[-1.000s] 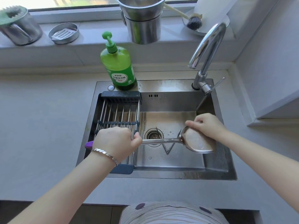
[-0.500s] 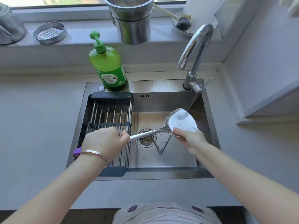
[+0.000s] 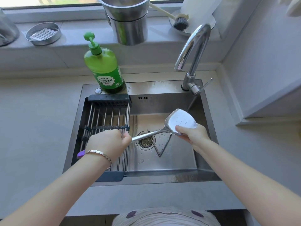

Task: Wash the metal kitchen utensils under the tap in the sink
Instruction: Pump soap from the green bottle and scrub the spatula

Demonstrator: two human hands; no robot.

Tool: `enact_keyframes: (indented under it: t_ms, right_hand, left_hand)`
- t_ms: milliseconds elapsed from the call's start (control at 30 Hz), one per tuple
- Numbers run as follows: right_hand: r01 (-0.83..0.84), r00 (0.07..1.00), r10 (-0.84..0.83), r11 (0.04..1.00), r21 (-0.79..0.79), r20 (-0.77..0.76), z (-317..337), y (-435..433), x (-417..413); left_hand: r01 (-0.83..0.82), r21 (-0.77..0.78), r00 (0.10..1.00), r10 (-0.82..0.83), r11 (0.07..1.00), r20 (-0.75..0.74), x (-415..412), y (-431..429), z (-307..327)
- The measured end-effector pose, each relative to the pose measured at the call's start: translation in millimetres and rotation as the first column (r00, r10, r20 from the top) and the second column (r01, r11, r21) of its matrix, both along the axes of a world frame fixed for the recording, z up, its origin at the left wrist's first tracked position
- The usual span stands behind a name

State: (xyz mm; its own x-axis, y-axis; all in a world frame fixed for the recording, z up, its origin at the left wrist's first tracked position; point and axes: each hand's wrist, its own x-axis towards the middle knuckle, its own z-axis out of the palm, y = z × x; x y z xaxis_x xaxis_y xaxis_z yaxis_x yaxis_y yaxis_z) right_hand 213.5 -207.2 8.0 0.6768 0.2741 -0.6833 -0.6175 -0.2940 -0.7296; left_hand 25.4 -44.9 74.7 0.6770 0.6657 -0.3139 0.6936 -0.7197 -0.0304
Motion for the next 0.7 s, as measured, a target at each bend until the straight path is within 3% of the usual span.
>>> enact_keyframes:
  t_ms: [167,333,533,600,700]
  right_hand:
    - [-0.118,0.969,0.169,0.958,-0.263,0.179,-10.8,2.6,20.9]
    - [-0.311,0.916,0.393,0.827,-0.468,0.084,-23.2,11.5,36.5]
    - [-0.568,0.750,0.660,0.681,-0.463,0.051,-40.4,7.3,41.5]
    - [-0.546,0.763,0.645,0.675,-0.497,0.038,-52.2,9.9,41.3]
    - [-0.309,0.935,0.355,0.829,-0.465,0.011,-84.2,15.2,45.7]
  left_hand:
    - [0.046,0.031,0.999,-0.046,0.998,-0.017,1.2,-0.4,-2.8]
    - [0.104,0.069,0.994,-0.101,0.992,-0.047,1.9,8.2,-5.2]
    - [0.098,0.053,0.991,-0.093,0.994,-0.101,2.0,15.4,-19.5]
    - [0.103,0.064,0.989,-0.095,0.993,-0.111,3.4,18.8,-26.9]
    - [0.072,0.062,0.992,-0.065,0.995,-0.110,7.4,26.2,-38.2]
